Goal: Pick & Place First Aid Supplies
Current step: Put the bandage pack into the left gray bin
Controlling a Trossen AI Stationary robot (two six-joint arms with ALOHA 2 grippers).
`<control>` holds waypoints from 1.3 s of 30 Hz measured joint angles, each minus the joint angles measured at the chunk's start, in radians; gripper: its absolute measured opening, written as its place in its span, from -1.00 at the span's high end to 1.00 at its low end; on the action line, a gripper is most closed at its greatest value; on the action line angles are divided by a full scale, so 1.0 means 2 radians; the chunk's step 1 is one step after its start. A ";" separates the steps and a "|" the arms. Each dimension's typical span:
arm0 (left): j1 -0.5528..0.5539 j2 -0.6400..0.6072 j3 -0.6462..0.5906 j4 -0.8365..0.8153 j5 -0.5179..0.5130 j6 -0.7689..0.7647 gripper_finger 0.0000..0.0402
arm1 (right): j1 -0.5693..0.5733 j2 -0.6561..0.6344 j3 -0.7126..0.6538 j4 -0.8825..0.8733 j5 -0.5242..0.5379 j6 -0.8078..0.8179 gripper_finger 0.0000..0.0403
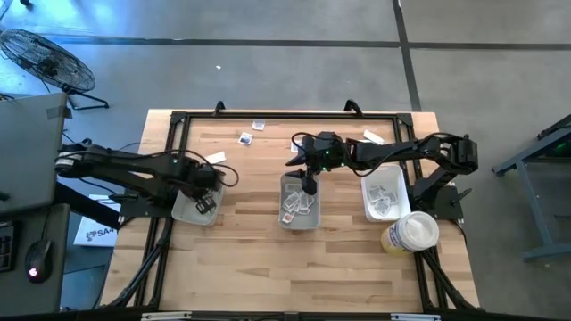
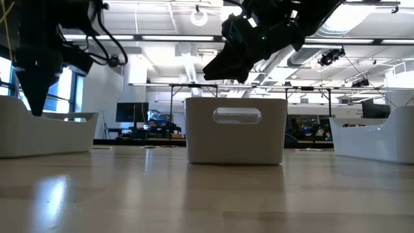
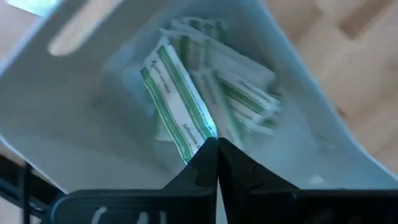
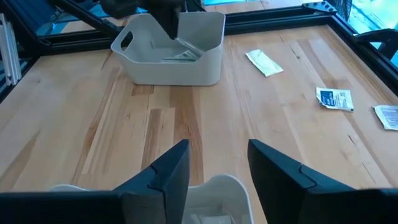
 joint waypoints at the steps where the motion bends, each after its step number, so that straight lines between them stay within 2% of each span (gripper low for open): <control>1: 0.000 0.006 -0.002 0.002 -0.008 0.000 0.98 | 0.000 0.000 0.000 0.000 0.000 0.000 0.23; 7: 0.000 0.027 -0.003 0.003 -0.002 0.001 0.72 | 0.000 0.000 0.000 -0.001 0.000 0.000 0.24; 12: 0.000 0.028 0.010 -0.001 0.007 0.041 0.51 | 0.000 0.000 0.000 -0.001 -0.001 -0.012 0.23; 15: 0.000 0.028 0.045 0.001 -0.040 0.063 0.48 | 0.000 0.000 0.000 0.000 -0.001 -0.023 0.25; 21: 0.006 0.028 0.133 0.034 -0.200 0.094 0.47 | 0.000 0.000 0.000 0.000 -0.001 -0.030 0.26; 23: 0.024 0.027 0.152 0.060 -0.226 0.104 0.47 | 0.000 0.000 0.000 0.001 -0.001 -0.030 0.26; 25: 0.050 0.027 0.157 0.097 -0.224 0.112 0.47 | 0.000 0.001 0.000 0.003 -0.001 -0.030 0.26; 31: 0.137 0.039 0.129 0.148 -0.224 0.118 0.47 | 0.000 0.015 0.000 0.003 -0.002 -0.030 0.26; 34: 0.176 0.058 0.109 0.177 -0.232 0.112 0.47 | 0.000 0.022 0.000 0.004 -0.002 -0.031 0.26; 39: 0.223 0.119 0.103 0.201 -0.206 0.108 0.45 | 0.000 0.028 0.000 0.009 -0.002 -0.031 0.26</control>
